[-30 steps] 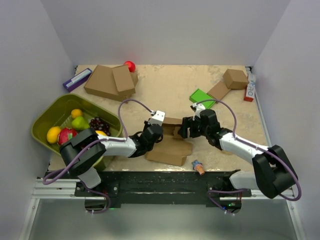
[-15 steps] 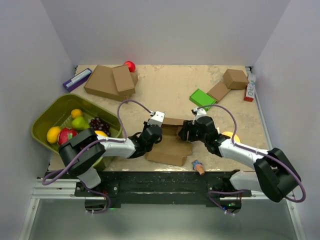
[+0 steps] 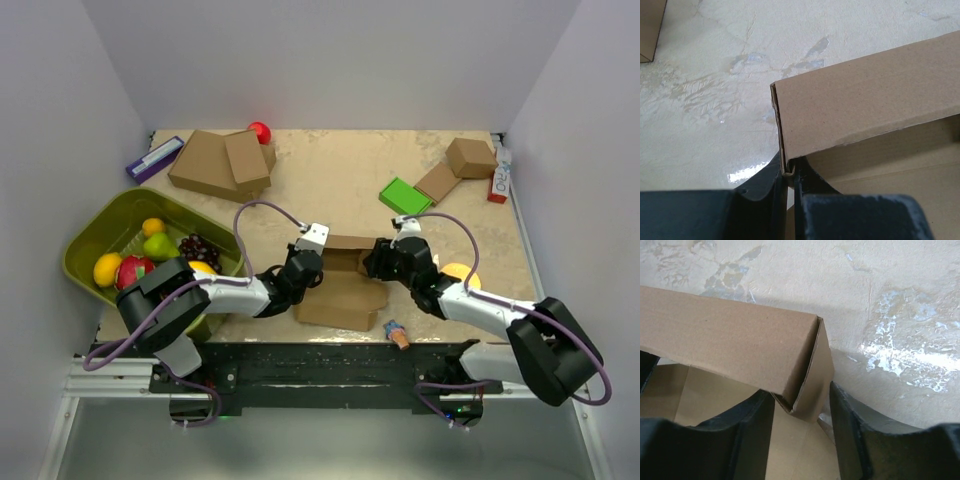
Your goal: Fold the paper box
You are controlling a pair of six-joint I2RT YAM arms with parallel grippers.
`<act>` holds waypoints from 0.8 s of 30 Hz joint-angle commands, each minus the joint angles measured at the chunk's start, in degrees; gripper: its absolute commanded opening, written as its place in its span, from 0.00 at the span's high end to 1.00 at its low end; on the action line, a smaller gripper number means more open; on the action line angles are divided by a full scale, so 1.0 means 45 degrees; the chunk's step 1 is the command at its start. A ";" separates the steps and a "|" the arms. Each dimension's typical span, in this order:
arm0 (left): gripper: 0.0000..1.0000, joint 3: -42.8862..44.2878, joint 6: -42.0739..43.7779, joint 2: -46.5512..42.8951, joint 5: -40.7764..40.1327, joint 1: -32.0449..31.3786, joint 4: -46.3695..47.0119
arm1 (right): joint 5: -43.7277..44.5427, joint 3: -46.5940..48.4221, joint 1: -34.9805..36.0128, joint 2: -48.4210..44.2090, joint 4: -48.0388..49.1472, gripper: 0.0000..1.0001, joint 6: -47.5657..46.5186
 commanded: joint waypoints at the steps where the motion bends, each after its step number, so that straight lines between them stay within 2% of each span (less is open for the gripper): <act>1: 1.00 -0.0257 0.0205 -0.0274 0.0078 -0.0048 -0.0135 | 0.1127 -0.0194 0.0007 0.0115 0.1316 0.54 -0.0002; 6: 1.00 -0.0257 0.0127 -0.0313 0.0098 -0.0067 -0.0096 | 0.2161 -0.0019 0.0182 0.0426 0.0848 0.67 0.0231; 16: 1.00 -0.0237 -0.0068 -0.0371 0.0469 -0.0067 0.0099 | 0.4952 0.0721 0.0983 0.1519 -0.0107 0.80 0.0895; 20: 1.00 -0.0198 -0.0088 -0.0449 0.0411 -0.0067 0.0021 | 0.6045 0.1348 0.1413 0.2126 -0.1006 0.90 0.1344; 24: 1.00 -0.0159 -0.0107 -0.0528 0.0235 -0.0067 -0.0116 | 0.6713 0.1602 0.1608 0.2400 -0.1574 0.96 0.1852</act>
